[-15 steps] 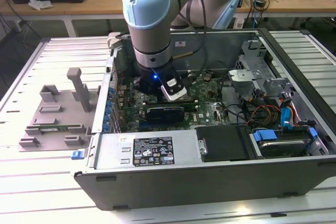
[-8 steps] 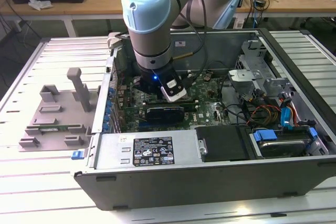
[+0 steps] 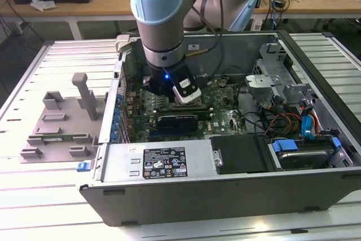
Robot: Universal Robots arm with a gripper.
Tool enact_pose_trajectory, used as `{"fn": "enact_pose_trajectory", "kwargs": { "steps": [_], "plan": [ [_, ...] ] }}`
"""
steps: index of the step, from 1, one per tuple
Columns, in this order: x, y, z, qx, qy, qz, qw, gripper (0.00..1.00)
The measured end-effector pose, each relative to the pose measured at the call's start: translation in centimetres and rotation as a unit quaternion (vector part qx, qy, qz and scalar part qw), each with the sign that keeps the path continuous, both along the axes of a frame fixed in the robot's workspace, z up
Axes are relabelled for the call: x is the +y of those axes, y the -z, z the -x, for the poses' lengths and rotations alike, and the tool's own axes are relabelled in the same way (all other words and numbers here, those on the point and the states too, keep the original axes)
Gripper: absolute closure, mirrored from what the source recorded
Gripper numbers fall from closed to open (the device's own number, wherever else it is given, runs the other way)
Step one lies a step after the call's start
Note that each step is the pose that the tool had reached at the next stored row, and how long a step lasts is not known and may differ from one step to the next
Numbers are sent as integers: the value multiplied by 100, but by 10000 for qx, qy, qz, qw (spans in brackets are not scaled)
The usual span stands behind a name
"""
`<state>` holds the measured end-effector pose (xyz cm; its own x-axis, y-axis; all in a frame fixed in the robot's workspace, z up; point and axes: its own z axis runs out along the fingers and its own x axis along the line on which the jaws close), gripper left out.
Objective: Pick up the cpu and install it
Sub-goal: 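Install the second cpu locking lever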
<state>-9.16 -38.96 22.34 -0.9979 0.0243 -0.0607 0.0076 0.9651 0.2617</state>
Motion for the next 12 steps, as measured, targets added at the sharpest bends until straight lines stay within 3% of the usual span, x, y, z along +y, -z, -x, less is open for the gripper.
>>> {"fn": "enact_pose_trajectory", "kwargs": {
  "steps": [6, 8, 10, 12],
  "plan": [
    [0, -236, -5, 0, 0, 1, 10000, 89],
    [0, -281, -9, 0, 0, 5, 10000, 89],
    [0, -318, -15, 2, 0, 27, 10000, 89],
    [1, -349, -30, 18, 0, 97, 10000, 89]
  ]
}}
